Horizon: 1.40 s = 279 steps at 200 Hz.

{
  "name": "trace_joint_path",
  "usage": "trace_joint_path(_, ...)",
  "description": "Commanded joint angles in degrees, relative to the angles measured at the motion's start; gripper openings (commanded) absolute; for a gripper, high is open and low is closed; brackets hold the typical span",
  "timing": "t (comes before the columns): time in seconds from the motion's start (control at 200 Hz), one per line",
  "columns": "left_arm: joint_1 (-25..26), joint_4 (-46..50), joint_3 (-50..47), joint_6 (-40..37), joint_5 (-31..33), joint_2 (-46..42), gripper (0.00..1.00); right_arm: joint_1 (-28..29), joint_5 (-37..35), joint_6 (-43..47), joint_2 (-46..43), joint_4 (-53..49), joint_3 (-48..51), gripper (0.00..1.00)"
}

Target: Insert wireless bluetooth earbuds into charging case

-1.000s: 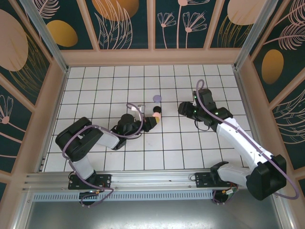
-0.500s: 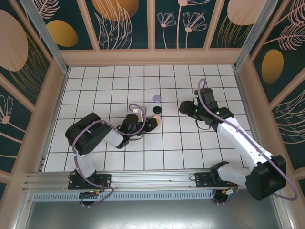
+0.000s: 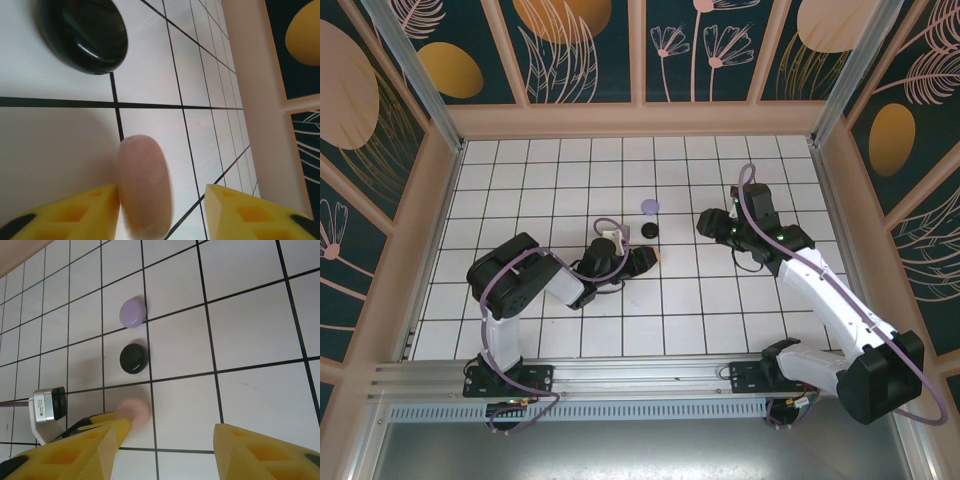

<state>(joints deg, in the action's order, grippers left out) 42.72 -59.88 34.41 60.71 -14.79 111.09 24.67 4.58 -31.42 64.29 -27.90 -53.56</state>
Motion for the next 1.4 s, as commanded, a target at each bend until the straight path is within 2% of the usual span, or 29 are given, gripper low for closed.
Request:
trace_joint_path(0.0,0.1,5.1,-0.5,0.0,2.3,-0.4,0.63,-0.6,0.5,1.3,-1.4,-0.6,-2.0,0.55)
trace_joint_path(0.025,0.0,5.6,-0.6,-0.2,2.5,-0.7,0.75,-0.5,0.5,1.3,-1.4,-0.7,-2.2,0.55)
trace_joint_path(0.05,0.1,6.0,-0.7,-0.4,2.7,-1.1,0.96,-0.6,0.5,1.3,-1.5,-0.8,-2.2,0.55)
trace_joint_path(0.07,0.0,6.4,-0.8,-0.6,2.9,-1.5,0.98,-0.7,0.5,1.3,-1.5,-0.8,-2.3,0.54)
trace_joint_path(0.385,0.0,16.8,-3.7,-5.8,9.7,-14.4,0.99,-0.8,0.4,1.9,-2.0,-1.9,-3.7,0.56)
trace_joint_path(0.596,0.0,28.9,-1.8,-14.4,15.3,-27.0,0.99,-1.4,-3.0,2.9,-2.2,-1.7,-4.7,0.76)
trace_joint_path(0.671,0.0,33.6,-0.2,-18.8,19.7,-31.6,0.99,-1.7,-5.1,3.4,-2.5,-0.9,-5.0,0.8)
trace_joint_path(0.776,0.0,38.3,1.2,-26.5,27.0,-37.9,0.99,-1.7,-11.2,4.7,-2.9,1.1,-5.1,0.82)
trace_joint_path(0.806,0.0,38.7,1.2,-28.9,29.8,-39.8,0.99,-1.8,-13.6,4.8,-3.1,1.9,-4.8,0.86)
trace_joint_path(0.966,0.0,31.2,-3.3,-47.8,39.4,-49.9,0.99,-2.5,-26.1,7.8,-3.8,8.6,-2.3,0.91)
trace_joint_path(1.051,0.0,23.9,-7.0,-58.8,45.0,-54.5,0.99,-2.6,-32.3,11.8,-5.3,18.7,3.3,0.99)
trace_joint_path(1.146,-1.6,17.6,-10.0,-67.7,49.0,-57.5,0.99,-3.7,-37.3,17.1,-5.1,29.5,9.3,0.99)
trace_joint_path(1.241,-7.1,15.2,-12.1,-68.8,46.6,-60.0,0.99,-7.1,-40.1,19.8,-2.1,34.1,11.9,0.99)
trace_joint_path(1.391,-15.6,10.4,-16.5,-66.8,42.9,-61.2,0.99,-13.2,-37.1,21.0,0.9,44.6,19.8,0.99)
